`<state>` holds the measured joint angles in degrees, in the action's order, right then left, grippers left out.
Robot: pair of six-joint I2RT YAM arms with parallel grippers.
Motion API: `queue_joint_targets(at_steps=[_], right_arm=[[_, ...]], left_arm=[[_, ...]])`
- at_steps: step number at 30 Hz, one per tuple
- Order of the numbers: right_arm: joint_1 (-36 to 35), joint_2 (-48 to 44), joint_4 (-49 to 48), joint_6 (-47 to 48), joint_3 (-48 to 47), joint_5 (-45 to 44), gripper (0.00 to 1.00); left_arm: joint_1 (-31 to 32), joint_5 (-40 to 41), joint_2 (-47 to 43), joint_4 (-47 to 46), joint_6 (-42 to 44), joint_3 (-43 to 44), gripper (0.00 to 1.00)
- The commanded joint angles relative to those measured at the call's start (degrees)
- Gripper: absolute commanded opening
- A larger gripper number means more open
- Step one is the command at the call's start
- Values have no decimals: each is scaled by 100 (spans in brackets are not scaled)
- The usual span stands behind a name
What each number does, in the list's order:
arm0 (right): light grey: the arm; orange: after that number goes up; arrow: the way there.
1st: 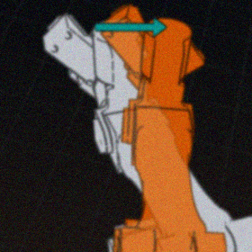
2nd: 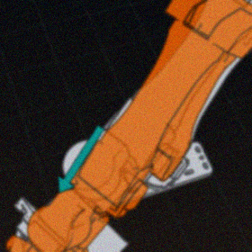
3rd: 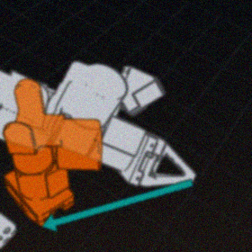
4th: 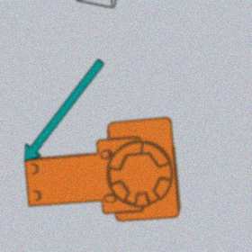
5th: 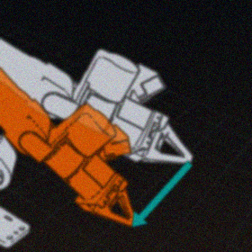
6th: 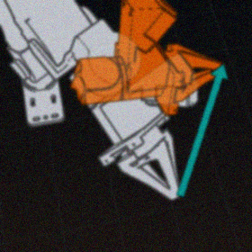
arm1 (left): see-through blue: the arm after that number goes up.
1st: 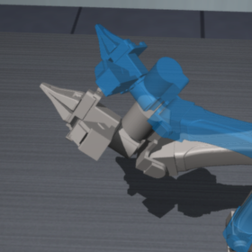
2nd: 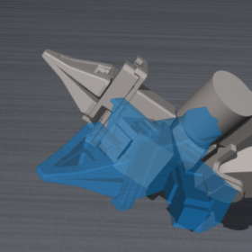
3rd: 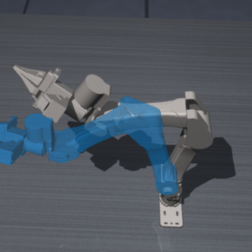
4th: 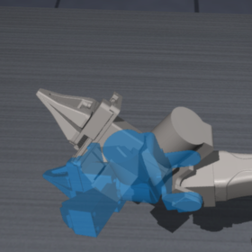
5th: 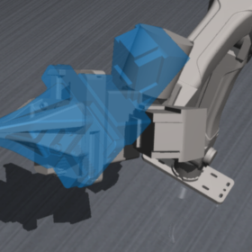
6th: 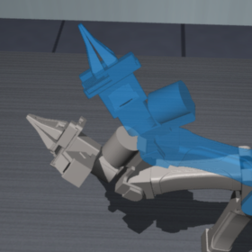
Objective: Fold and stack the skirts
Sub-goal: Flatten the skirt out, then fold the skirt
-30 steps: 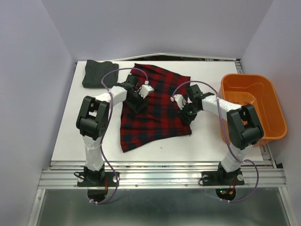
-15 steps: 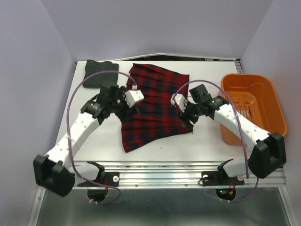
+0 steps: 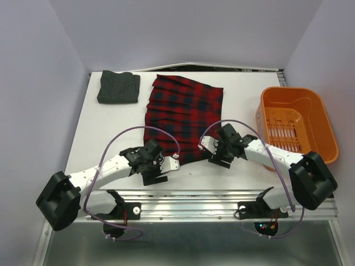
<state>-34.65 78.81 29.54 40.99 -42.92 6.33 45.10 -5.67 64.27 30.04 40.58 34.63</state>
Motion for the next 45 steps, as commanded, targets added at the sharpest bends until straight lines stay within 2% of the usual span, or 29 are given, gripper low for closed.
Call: queue_joint_targets(at_steps=[1,4,5,10,11,13,14,15,16,19,20,24,25,26,31,36,39,42,45], right_arm=[[-59,38,-1108,172,151,-518,71],[-111,56,-1240,286,248,-519,65],[-112,82,-1266,330,327,-492,59],[-173,161,-1644,568,626,-615,49],[-173,188,-1670,568,635,-615,47],[-173,214,-1741,585,592,-808,36],[-173,206,-1758,577,565,-878,33],[-173,188,-1724,577,461,-914,25],[-173,170,-1654,550,381,-949,20],[-173,13,-1076,419,-162,-862,1],[-173,-40,-864,401,-330,-713,1],[-278,-383,269,401,-1060,-168,1],[-279,-453,820,427,-1191,-54,1],[-427,-610,1095,436,-1402,174,1],[-1034,-1191,2352,270,-1720,422,1],[-1438,-1385,2995,-161,-2150,764,1],[-1544,-1525,3338,-232,-2405,1080,1],[-1544,-1658,3383,-328,-2362,1257,1],[-1544,-1798,3085,-653,-2099,1204,1]], left_arm=[[166,364,208,-576,20,-105,99],[183,453,366,-841,64,-193,98],[183,505,445,-894,82,-202,94],[183,910,806,-1281,-14,-238,73],[183,919,780,-1282,-50,-203,63],[183,945,640,-1264,-138,-80,50],[174,980,570,-1212,-147,-45,32],[166,989,395,-1159,-155,60,22],[157,1006,298,-1002,-147,131,2],[26,867,-175,-450,-129,577,0],[-19,823,-309,-307,-112,710,0],[-72,612,-845,580,3,1448,0],[-72,594,-1046,938,12,1702,0],[-72,298,-1153,1116,38,1827,0],[-63,-135,-1838,2082,-50,2398,0],[-63,-232,-2234,2567,-155,2890,0],[-168,-417,-2384,2910,-357,3522,0],[-204,-137,-2419,2832,-393,3848,0],[-204,496,-2314,2297,-332,3964,0]])
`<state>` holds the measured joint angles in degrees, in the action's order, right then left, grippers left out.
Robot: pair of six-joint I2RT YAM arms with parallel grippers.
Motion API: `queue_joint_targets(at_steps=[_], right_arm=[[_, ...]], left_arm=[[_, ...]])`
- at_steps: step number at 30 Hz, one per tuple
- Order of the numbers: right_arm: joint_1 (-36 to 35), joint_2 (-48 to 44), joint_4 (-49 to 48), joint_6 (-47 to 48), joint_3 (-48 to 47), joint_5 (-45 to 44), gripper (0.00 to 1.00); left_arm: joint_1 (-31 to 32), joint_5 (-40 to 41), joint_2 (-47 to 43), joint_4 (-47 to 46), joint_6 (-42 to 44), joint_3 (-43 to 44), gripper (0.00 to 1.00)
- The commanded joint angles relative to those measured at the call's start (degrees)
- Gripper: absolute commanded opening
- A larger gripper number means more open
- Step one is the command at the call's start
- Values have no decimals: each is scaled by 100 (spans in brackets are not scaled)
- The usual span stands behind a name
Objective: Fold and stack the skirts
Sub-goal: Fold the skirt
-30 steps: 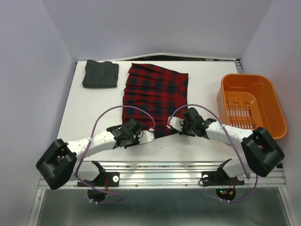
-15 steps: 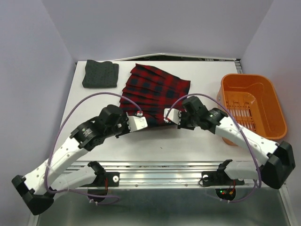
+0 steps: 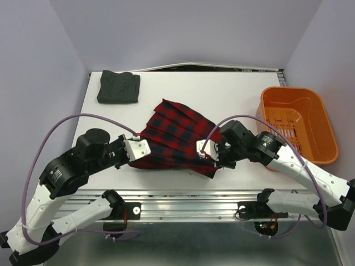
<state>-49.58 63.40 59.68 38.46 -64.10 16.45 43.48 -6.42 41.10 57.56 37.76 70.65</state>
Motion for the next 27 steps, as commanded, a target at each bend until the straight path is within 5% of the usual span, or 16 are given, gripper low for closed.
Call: queue_joint_targets(at_steps=[1,6,9,12,20,27], right_arm=[[-52,-275,-139,-479,98,175,1],[228,-205,-763,-883,389,34,1],[1208,22,-826,-866,153,612,1],[2177,496,-565,-516,-347,1281,1],[2716,1385,-352,232,-841,1554,1],[3436,2447,-255,847,-1638,1703,1]], left_arm=[[-42,710,116,-630,-14,309,0],[-42,1432,766,-2386,284,55,0],[-103,1503,1092,-2898,416,-34,0],[-287,1240,1601,-3364,469,1,0],[-1455,221,2761,-3963,645,510,0],[-1790,-202,3843,-4385,742,862,0]])
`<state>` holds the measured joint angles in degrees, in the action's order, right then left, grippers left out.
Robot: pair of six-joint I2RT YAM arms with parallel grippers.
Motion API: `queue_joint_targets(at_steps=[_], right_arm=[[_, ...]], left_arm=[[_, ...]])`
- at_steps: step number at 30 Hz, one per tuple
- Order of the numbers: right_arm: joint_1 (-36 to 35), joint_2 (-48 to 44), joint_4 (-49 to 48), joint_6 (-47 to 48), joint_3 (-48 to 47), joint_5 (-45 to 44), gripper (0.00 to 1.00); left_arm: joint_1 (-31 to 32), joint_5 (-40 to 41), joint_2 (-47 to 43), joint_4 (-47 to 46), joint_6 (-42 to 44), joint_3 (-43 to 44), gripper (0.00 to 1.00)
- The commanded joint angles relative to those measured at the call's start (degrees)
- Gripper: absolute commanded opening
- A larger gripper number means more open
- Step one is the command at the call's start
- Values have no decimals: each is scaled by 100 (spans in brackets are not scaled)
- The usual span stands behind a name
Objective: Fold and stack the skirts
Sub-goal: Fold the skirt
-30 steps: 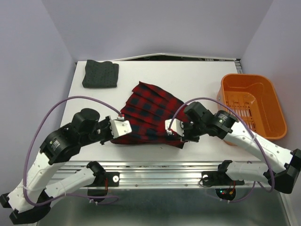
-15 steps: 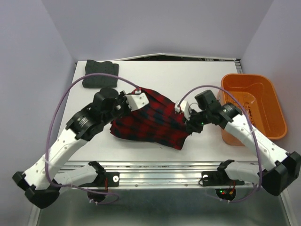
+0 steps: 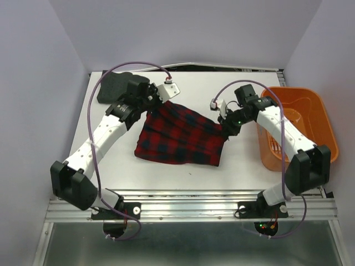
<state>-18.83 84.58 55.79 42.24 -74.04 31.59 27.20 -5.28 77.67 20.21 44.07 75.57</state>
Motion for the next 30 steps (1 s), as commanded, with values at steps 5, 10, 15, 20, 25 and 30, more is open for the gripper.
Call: queue_joint_targets(at_steps=[5,10,15,20,25,30], right_arm=[[486,1253,283,899,-1296,120,1],[669,2542,283,1102,-1998,22,11],[811,3573,-242,699,-2720,-100,12],[872,4224,-630,-134,-3581,-258,22],[872,4313,-701,-733,-4013,-400,87],[872,4295,-894,-1244,-4057,-233,92]], left_arm=[[-487,-553,1091,-904,84,731,0],[-663,-685,2310,-1071,22,1204,0],[-751,-668,3559,-1133,-399,1785,1],[-962,-378,4098,-1512,-935,2408,19],[-1024,-518,3371,-986,-1199,2621,92],[-1024,-589,2272,61,-1655,2157,93]])
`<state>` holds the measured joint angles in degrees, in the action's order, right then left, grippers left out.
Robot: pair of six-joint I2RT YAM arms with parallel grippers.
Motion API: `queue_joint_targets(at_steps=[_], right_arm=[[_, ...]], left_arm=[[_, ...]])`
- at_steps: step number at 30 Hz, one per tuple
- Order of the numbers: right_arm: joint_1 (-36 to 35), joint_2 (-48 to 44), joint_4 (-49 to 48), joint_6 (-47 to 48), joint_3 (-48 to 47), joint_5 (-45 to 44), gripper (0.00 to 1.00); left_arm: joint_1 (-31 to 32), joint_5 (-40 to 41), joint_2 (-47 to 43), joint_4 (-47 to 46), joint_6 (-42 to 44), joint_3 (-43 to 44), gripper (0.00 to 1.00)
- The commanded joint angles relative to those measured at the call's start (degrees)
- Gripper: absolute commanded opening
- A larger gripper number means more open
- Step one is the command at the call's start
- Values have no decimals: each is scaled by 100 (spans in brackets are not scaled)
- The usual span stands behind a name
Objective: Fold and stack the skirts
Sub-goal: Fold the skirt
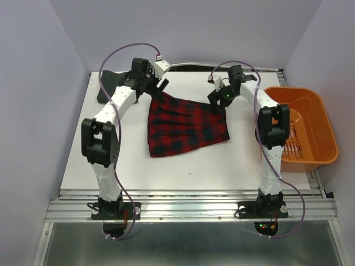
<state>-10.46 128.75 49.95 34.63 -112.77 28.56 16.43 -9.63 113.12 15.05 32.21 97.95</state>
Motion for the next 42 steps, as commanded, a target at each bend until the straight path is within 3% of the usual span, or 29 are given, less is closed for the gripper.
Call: queue_joint_targets(at_steps=[1,6,10,12,13,15,19,25,30,37,41,42], right_arm=[[35,-96,-346,-475,-184,97,92],[35,185,-618,-395,-158,89,92],[35,440,-829,-334,-131,19,88],[35,606,-838,-343,-149,-130,78],[35,642,-821,-343,-131,-174,67],[35,591,-803,-326,0,-201,54],[35,327,-742,-378,685,-52,38],[35,-525,-505,-861,2038,307,33],[-174,-1438,-478,-1563,3110,755,39],[-1168,-2291,-618,-2759,4193,2282,68],[-1117,-2722,-759,-3199,3974,2611,77],[-1116,-2845,-759,-3356,3895,2602,78]], left_arm=[[54,-214,-1719,700,-548,-292,91],[124,-1023,-3302,1000,-742,-2339,80],[474,-1322,-3638,1123,-777,-3350,74],[694,-1296,-3604,1123,-751,-3519,70],[904,-1261,-3552,1106,-812,-3563,68],[1064,-1296,-3306,1106,-874,-3581,57],[1214,-1454,-2674,1105,-1085,-3406,48],[863,-1095,-1480,1053,-1146,-2932,33],[108,-445,-722,973,-919,-2116,22],[-377,250,350,895,-426,-498,18],[-447,286,378,869,-250,285,27],[-447,225,264,842,-224,329,37]])
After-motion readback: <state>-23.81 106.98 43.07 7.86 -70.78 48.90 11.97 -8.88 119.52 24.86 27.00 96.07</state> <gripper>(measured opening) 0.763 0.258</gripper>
